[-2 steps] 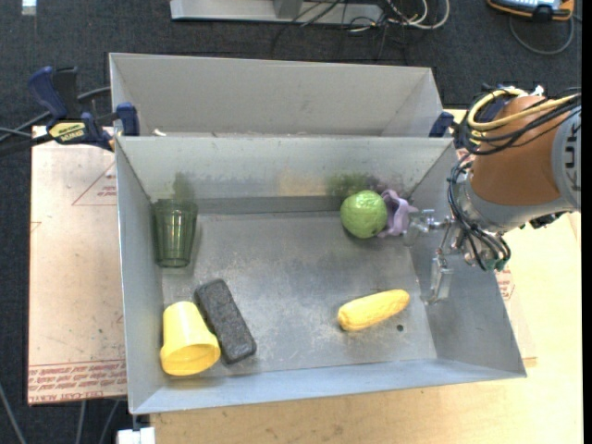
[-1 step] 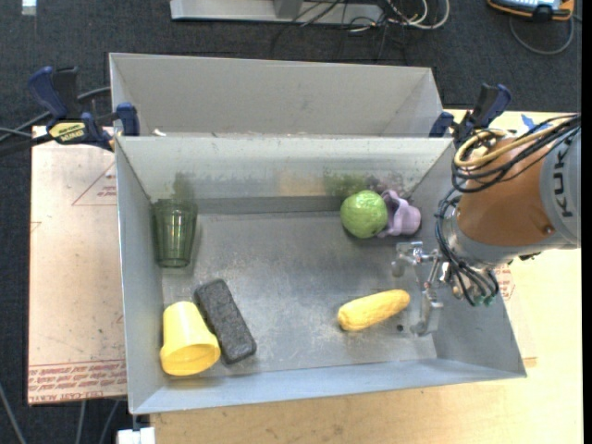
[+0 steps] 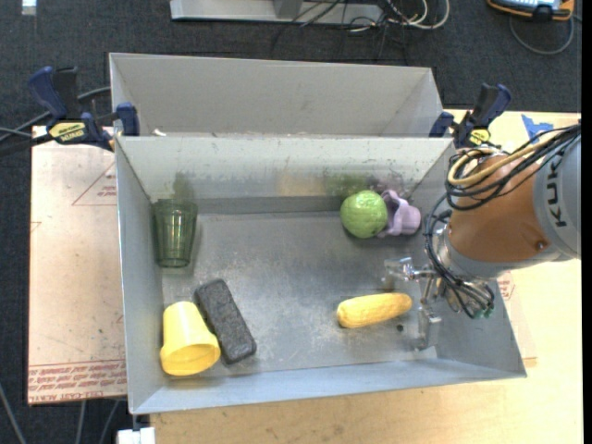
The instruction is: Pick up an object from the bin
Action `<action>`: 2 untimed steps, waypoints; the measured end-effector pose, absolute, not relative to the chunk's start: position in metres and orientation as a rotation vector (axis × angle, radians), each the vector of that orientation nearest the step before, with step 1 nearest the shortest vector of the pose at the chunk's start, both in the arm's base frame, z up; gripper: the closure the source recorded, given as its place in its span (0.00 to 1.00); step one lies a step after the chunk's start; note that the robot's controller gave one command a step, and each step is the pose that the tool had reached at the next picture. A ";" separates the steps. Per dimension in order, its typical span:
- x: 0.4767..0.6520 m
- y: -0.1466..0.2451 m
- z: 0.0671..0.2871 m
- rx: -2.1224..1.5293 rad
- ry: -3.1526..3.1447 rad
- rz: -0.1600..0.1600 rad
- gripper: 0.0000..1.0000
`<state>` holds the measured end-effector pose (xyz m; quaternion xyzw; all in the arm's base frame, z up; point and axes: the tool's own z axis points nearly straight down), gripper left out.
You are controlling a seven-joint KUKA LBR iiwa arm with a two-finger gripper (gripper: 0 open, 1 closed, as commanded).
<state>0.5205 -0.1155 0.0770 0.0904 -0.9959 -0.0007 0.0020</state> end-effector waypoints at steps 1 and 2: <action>0.519 -0.100 0.074 0.334 -3.125 -0.002 0.00; 0.518 -0.089 0.072 0.102 -3.140 -0.003 0.00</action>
Offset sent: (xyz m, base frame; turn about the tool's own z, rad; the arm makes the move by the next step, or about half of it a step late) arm -0.0046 0.0350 -0.0070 -0.0296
